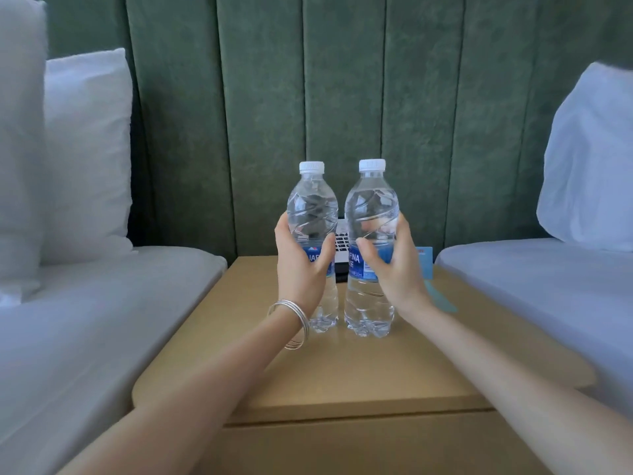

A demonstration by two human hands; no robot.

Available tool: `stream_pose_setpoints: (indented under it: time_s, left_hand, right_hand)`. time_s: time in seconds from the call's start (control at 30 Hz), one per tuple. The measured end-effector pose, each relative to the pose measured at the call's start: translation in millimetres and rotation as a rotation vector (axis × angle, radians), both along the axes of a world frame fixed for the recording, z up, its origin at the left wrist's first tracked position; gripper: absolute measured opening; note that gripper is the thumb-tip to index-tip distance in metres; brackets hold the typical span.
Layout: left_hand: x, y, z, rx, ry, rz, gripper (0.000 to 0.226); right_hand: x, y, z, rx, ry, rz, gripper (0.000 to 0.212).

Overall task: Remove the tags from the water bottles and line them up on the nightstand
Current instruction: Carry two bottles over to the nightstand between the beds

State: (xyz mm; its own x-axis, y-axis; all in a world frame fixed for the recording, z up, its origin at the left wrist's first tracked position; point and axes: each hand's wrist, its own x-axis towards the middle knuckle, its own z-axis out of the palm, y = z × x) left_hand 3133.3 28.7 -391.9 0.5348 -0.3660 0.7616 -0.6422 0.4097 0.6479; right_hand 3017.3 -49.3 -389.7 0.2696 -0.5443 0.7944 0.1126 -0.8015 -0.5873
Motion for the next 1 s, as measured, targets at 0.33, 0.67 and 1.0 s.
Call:
stream_pose_setpoints:
  time_s: [0.33, 0.67, 1.0]
  left_hand:
    - [4, 8, -5, 0.048, -0.032, -0.088, 0.066]
    - [-13, 61, -32, 0.691, -0.353, 0.331, 0.086]
    - [-21, 71, -44, 0.825, -0.485, 0.477, 0.087]
  right_hand:
    - [-2, 2, -9, 0.095, 0.111, 0.056, 0.085]
    - [-64, 29, -33, -0.188, 0.805, -0.386, 0.085]
    - [-97, 26, -36, -0.274, 1.288, -0.689, 0.071]
